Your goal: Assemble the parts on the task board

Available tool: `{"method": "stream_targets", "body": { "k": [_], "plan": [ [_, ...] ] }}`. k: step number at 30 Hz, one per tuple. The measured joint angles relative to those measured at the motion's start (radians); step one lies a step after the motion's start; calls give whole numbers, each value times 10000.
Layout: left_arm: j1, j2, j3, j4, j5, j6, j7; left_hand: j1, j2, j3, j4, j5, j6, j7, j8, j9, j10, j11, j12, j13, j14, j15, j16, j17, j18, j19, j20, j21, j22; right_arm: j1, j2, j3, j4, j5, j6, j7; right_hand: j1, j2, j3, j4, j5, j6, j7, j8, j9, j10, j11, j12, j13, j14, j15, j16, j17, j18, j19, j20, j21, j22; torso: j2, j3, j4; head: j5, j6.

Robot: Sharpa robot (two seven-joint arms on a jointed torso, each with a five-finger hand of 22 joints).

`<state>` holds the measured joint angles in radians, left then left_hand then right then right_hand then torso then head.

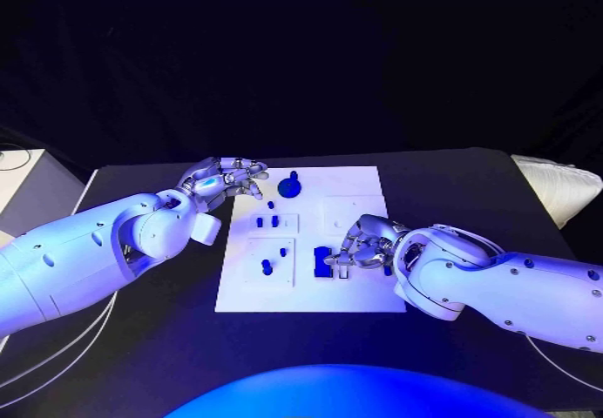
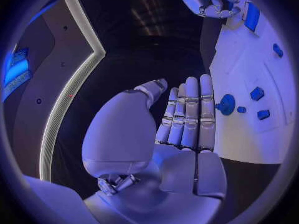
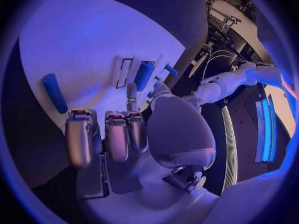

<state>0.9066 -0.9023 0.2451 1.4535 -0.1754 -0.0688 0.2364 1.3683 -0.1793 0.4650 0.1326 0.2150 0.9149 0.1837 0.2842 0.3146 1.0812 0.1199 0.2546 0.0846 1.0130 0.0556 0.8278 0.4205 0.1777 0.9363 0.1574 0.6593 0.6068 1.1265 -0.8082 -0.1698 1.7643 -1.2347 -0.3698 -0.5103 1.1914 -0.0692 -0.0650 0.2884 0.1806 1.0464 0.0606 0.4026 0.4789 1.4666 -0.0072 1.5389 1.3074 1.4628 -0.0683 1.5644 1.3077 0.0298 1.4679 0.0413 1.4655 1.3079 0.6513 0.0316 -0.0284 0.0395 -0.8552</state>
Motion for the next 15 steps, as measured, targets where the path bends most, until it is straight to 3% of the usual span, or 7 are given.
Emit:
{"method": "stream_targets", "body": {
  "k": [9, 15],
  "plan": [
    [-14, -1, 0, 2, 2, -2, 5, 0, 0, 0, 0, 0, 0, 0, 0, 0, 0, 0, 0, -1, 0, 0, 0, -1, 0, 0, 0, 0, 0, 106, -1065, 49, 178, 1001, -717, 1469, 1493, 81, 559, -102, 11, -255, 113, -336, -182, 0, 0, 0, 8, 0, 0, 0, 0, 0, 0, 0, -50, -1, -10, -9, -6, -35, 64],
    [-53, 5, 0, 3, 2, -4, 19, 0, 0, 0, -1, 0, 0, 0, 0, 0, 0, 0, 0, -1, 0, 0, 0, -1, 0, 0, 0, -42, 1, 136, -1743, 56, 245, 1509, -871, 2074, 1872, -91, 696, -153, -34, -256, 114, -403, -253, -1, 1, 0, 10, 0, 0, 0, -1, -1, 0, 0, -50, -2, -19, -6, -23, -78, 125]
  ]
}}
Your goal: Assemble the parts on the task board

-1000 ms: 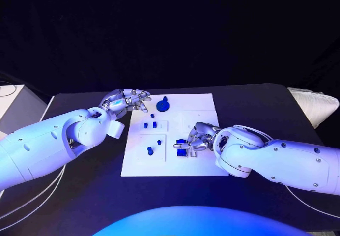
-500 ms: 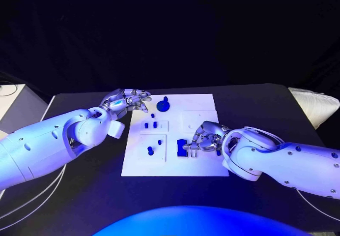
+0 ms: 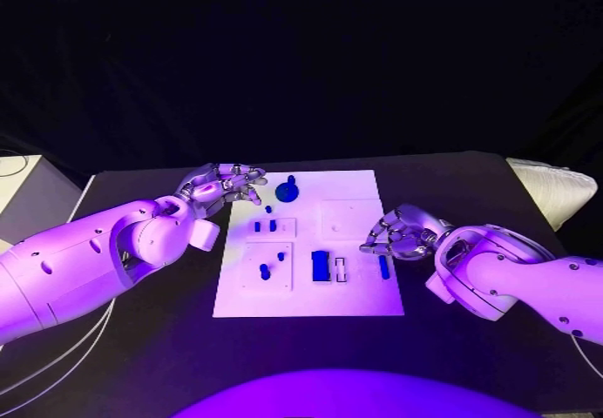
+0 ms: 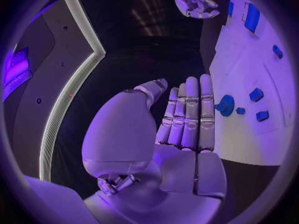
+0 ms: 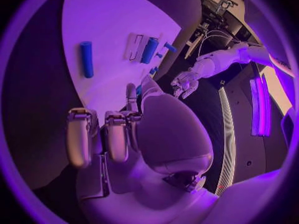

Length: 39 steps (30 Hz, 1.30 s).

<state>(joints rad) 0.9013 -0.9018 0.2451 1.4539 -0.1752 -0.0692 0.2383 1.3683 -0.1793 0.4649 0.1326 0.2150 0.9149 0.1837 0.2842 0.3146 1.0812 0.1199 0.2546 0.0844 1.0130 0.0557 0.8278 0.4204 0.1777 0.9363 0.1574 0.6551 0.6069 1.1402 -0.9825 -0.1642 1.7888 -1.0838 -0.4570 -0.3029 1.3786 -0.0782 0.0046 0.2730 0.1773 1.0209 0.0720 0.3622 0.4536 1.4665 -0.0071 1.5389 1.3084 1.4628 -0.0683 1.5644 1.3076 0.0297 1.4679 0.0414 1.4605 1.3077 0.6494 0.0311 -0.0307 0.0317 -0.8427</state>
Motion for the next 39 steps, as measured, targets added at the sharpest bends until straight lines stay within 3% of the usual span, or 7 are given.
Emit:
{"method": "stream_targets", "body": {
  "k": [6, 12, 15, 21, 29, 39],
  "plan": [
    [-28, 1, 0, 10, 1, -1, 7, 0, 0, 0, 0, 0, 0, 0, 0, 0, 0, 0, 0, 0, 0, 0, 0, -1, -1, 0, 0, 0, 0, -98, -585, -1, 76, -211, -23, 71, 64, -64, 56, 56, -10, 57, 57, -47, -36, 0, 0, 0, -1, 0, 0, 0, 0, 1, 0, 0, 89, -1, -1, 4, -2, -142, 27],
    [-43, 4, 0, 10, 1, 2, 9, 0, 0, 0, 0, 0, 0, 0, 0, 0, 0, 0, 0, -1, 0, 0, 0, -1, 0, 0, 0, 1, 0, -399, -832, -13, 74, -840, -43, -178, 112, -117, 80, 89, -10, 103, 10, -79, -74, 0, 0, 0, -3, 0, 0, 0, -1, 1, 0, 0, 128, -2, 11, -2, 0, -324, 85],
    [-45, 3, 0, 10, 1, 4, 9, 0, 0, 0, 0, 0, 0, 0, 0, 0, 0, 0, 0, -1, 0, 0, 0, -1, -1, 0, 0, 0, 0, -520, -848, -16, 59, -1153, -57, -419, -71, -291, 78, 167, -10, 206, 14, -104, -104, 0, 0, 0, -3, 0, 0, 0, -1, 0, 0, 0, 128, -2, 16, -2, 11, -356, 98],
    [-56, -8, 0, 10, 2, 7, 6, 0, 0, 0, 0, 0, 0, 0, 0, 0, 0, 0, 0, 12, 0, 0, 0, 10, -1, 0, 0, 1, -15, -641, -798, -16, -21, -1662, -37, -1050, -852, -491, -47, 208, -10, 339, -11, -164, -151, 0, 0, -39, -4, 0, 0, 0, -1, 1, 0, 0, 128, -2, 24, 0, 28, -373, 84],
    [-64, -15, 0, 32, 2, 8, 5, 0, 0, 0, -1, 0, 0, 0, 0, 0, 0, 0, 0, 12, 0, 0, 0, 10, 0, 0, 0, 1, -15, -783, -486, -20, -161, -2104, 1, -1719, -1035, -549, -225, 223, 108, 339, -11, -164, -160, 0, 0, -93, -5, 0, 0, 0, -2, 1, 0, 0, 128, -3, 35, -6, 34, -361, 44],
    [-67, -51, 0, 56, 3, 9, 7, 0, 0, 0, 0, 0, 0, 0, 0, 0, 0, 0, 0, 11, 0, 0, 0, 8, -1, 0, 0, 1, -15, -793, -209, 3, -306, -2485, 86, -2077, -1171, -579, -281, 223, 145, 431, -30, -165, -137, 1, 1, -93, -6, 0, 0, 0, -2, 1, 0, 0, 127, -4, 35, -6, 36, -319, -3]
  ]
}}
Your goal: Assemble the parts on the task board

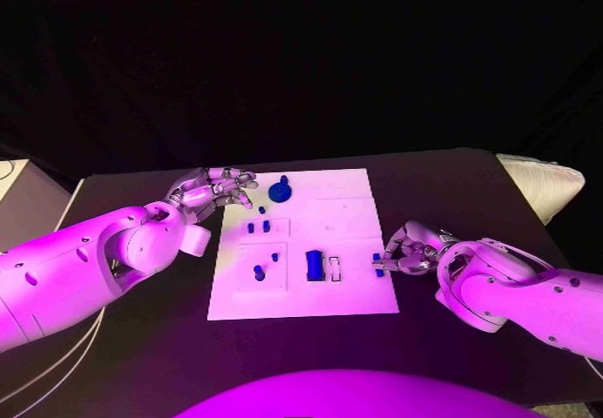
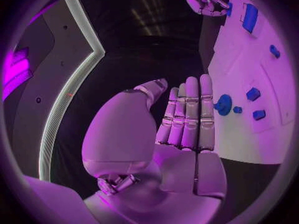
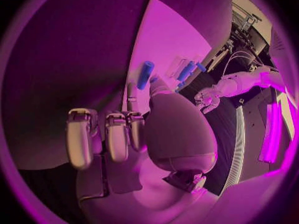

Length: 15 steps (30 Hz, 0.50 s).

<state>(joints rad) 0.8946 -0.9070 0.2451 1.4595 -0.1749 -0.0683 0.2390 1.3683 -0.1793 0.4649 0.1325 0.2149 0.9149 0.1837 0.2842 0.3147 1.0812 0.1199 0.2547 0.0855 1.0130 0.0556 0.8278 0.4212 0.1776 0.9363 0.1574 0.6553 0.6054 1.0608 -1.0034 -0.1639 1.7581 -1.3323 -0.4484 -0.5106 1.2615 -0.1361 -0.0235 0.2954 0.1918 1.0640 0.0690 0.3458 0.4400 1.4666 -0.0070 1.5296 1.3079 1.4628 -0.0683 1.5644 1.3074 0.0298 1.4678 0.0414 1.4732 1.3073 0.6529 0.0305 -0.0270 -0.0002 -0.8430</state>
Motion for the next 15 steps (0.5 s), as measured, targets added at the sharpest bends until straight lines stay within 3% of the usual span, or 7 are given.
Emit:
{"method": "stream_targets", "body": {
  "k": [15],
  "plan": [
    [-1, -22, 0, 7, 0, 2, 0, 0, 0, 0, 0, 0, 0, 0, 0, 0, 0, 0, 0, -1, 0, 0, 0, -1, 0, 0, 0, 0, 0, 26, 344, 29, -188, -613, 475, -134, 206, -10, -27, -27, 0, 141, -70, 61, 45, 0, 0, 0, -2, 0, 0, 0, 0, 0, 0, 0, 0, 8, -8, 5, -8, 34, -58]
  ]
}}
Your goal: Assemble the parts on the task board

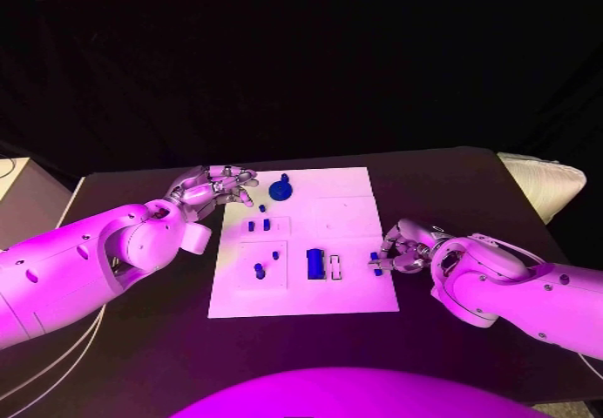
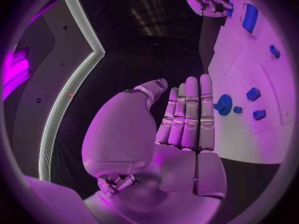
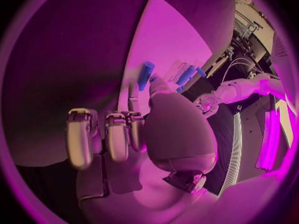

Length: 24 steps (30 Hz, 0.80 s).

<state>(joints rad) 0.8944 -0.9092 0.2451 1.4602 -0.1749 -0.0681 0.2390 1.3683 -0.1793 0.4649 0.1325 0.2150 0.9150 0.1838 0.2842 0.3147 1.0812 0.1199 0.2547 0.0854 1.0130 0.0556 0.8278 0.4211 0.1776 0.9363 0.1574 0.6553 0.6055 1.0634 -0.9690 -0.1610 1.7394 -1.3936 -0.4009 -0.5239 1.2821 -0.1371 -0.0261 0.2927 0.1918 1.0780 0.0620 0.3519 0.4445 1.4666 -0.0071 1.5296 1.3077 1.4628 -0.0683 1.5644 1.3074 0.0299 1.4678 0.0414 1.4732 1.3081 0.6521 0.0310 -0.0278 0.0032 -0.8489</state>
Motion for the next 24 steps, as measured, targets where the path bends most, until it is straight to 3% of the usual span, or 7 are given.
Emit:
{"method": "stream_targets", "body": {
  "k": [3, 7, 8, 10, 12, 17, 24],
  "plan": [
    [0, -12, 0, 1, 0, 0, 0, 0, 0, 0, 0, 0, 0, 0, 0, 0, 0, 0, 0, 0, 0, 0, 0, -1, 0, 0, 0, 0, 0, 6, 41, 9, -26, -225, 133, -22, 157, -34, 0, 0, 0, 34, 1, -1, 30, 0, 0, 0, 0, 0, 0, 0, 0, -1, 0, 0, 0, 0, 2, 0, 0, 2, -22],
    [0, -21, 0, 2, 0, 0, -3, 0, 0, 0, 0, 0, 0, 0, 0, 0, 0, 0, 0, 0, 0, 0, 0, -1, 0, 0, 0, 0, 1, 4, 97, 13, -49, -521, 295, -48, 585, -31, 120, -60, 99, -3, 38, -23, 951, 0, 0, 0, -1, 0, 0, 0, 0, 0, 0, 0, -57, -1, 2, 0, -1, 8, -41],
    [-1, -23, 0, 2, 0, 0, -3, 0, 0, 0, 0, 0, 0, 0, 0, 0, 0, 0, 0, -1, 0, 0, 0, -1, 1, 0, 0, 0, 1, -1, 113, 14, -53, -607, 331, -53, 708, -40, 219, -67, 116, -6, 41, -24, 960, 0, 0, 0, 0, 0, 0, 0, 0, 1, 0, 0, -57, -1, 2, 0, -1, 8, -43],
    [-1, -24, 0, 3, 0, 0, -4, 0, 0, 0, 0, 0, 0, 0, 0, 0, 0, 0, 0, -1, 0, 0, 0, -1, 0, 0, 0, 0, 1, -3, 129, 17, -53, -722, 380, -59, 1030, -134, 532, -61, 393, -7, 42, -24, 961, 0, 0, -2, 0, 0, 0, 0, 0, 0, 0, 0, -57, -1, 2, 0, -1, 9, -45],
    [-1, -24, 0, 4, 0, 0, -4, 0, 0, 0, 0, 0, 0, 0, 0, 0, 0, 0, 0, -1, 0, 0, 0, -2, 0, 0, 0, 0, 1, -9, 153, 18, -43, -832, 418, -61, 1269, -265, 921, -35, 940, -43, 78, -138, 1598, 0, 0, -26, -1, 25, -25, 0, 0, 0, -35, -35, -57, -1, 1, 0, 0, 9, -46],
    [-1, -26, 0, 5, 1, 0, -5, 0, 0, 0, 0, 0, 0, 0, 0, 0, 0, 0, 0, -1, 0, 0, 0, -2, 1, 0, 0, 0, 1, -28, 205, 10, 27, -999, 434, -61, 1503, -474, 1879, -6, 1967, 34, 1, -294, 1606, -1, 2, -26, -1, 37, -35, 0, -1, -1, -35, -38, -27, -2, 1, 0, 0, -9, -45],
    [-1, -27, 0, 8, 1, 0, -5, 0, 0, -14, 71, 0, 0, 0, 0, 0, 0, 0, 0, 11, 0, 0, 0, 16, 0, 75, 0, -49, -25, -54, 221, -6, 58, -1037, 312, -57, 1278, -699, 2613, 285, 2733, 72, -40, -229, 1599, -32, -31, 8, -1, 37, -35, 0, -1, 0, 1, -74, 77, -3, 2, 0, 6, -10, -30]
  ]
}}
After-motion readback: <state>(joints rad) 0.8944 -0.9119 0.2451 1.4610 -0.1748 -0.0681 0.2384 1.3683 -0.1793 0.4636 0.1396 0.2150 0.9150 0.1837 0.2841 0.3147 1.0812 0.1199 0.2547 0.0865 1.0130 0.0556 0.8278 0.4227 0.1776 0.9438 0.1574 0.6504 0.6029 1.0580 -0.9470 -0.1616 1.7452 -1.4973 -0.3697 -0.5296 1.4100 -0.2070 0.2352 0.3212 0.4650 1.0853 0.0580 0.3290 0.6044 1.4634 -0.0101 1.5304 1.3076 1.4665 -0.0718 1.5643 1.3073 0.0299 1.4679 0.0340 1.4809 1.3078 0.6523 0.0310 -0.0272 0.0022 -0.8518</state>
